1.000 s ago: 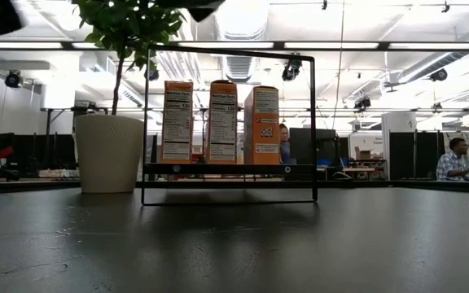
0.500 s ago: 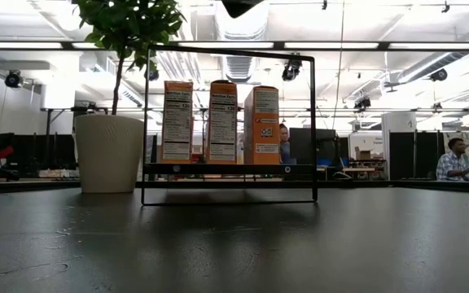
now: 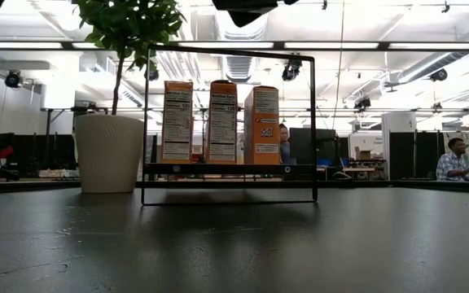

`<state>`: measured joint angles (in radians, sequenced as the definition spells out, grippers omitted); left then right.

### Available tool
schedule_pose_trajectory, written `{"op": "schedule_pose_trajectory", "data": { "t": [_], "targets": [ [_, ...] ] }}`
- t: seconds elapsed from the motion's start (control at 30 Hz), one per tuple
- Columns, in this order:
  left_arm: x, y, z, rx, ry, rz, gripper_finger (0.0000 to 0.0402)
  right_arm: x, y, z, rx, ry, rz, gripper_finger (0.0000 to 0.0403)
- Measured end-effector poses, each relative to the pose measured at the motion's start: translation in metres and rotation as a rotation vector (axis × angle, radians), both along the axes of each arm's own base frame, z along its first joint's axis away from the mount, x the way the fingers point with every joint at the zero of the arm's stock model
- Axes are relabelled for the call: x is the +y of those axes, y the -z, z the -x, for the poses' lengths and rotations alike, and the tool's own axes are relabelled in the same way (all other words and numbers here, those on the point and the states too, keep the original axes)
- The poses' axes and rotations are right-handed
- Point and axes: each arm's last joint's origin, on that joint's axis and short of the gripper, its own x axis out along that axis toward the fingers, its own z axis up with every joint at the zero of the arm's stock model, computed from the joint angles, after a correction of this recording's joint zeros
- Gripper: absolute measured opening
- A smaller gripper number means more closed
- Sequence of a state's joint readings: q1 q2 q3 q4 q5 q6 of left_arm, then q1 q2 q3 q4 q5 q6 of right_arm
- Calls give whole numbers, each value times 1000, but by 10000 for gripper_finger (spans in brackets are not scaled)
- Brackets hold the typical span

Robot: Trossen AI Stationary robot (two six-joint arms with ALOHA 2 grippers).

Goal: Stack cereal on shelf
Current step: Put the red cereal box on the shelf aligned with the other red cereal boxes

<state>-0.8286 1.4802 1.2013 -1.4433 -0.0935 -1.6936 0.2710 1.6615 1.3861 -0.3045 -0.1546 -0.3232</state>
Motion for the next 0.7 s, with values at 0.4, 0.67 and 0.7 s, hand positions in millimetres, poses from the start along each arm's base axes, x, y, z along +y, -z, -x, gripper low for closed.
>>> {"op": "schedule_pose_trajectory", "data": {
  "t": [0.4,0.67,0.7],
  "targets": [
    [0,20,0,-4,51,-24,220,2,1,1,7,3,-12,9],
    [-1,16,-2,-12,120,-20,166,2,2,2,22,9,-15,9],
    [-3,13,-4,-25,141,-15,164,2,2,2,23,11,-15,9]
  ]
}}
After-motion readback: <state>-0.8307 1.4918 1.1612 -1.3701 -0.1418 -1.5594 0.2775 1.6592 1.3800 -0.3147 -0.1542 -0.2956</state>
